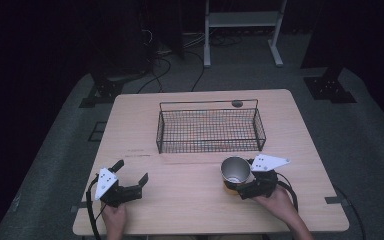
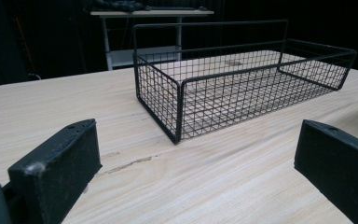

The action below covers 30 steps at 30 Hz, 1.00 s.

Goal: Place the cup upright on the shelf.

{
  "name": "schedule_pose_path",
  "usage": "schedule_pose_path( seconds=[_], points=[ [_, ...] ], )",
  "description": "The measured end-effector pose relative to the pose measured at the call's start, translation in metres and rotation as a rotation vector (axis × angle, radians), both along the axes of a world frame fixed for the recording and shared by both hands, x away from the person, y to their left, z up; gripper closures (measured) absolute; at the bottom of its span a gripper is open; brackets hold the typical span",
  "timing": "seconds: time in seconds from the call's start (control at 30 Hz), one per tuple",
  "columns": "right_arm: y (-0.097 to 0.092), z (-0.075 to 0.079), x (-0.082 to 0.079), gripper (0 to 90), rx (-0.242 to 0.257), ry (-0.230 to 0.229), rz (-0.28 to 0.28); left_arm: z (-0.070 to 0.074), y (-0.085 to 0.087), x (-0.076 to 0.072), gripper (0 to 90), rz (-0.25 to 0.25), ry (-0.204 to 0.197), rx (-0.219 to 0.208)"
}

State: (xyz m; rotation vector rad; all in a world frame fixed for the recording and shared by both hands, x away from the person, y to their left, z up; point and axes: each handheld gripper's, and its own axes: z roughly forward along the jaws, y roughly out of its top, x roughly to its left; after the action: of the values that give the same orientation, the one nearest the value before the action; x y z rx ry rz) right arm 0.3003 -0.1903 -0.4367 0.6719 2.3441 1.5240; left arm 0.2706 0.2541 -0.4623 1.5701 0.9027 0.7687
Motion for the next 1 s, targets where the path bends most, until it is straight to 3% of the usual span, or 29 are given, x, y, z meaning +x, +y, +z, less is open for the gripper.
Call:
schedule_pose_path(
  seconds=[0.53, 1.0],
  points=[
    [-0.004, 0.031, 0.005, 12.7, 0.009, -0.004, 0.006, 0.0, 0.0, 0.0, 0.0, 0.001, 0.0, 0.003],
    [-0.002, 0.075, 0.028, 12.8, 0.023, -0.014, 0.018, 0.0, 0.0, 0.0, 0.0, 0.001, 0.0, 0.003]
  ],
)
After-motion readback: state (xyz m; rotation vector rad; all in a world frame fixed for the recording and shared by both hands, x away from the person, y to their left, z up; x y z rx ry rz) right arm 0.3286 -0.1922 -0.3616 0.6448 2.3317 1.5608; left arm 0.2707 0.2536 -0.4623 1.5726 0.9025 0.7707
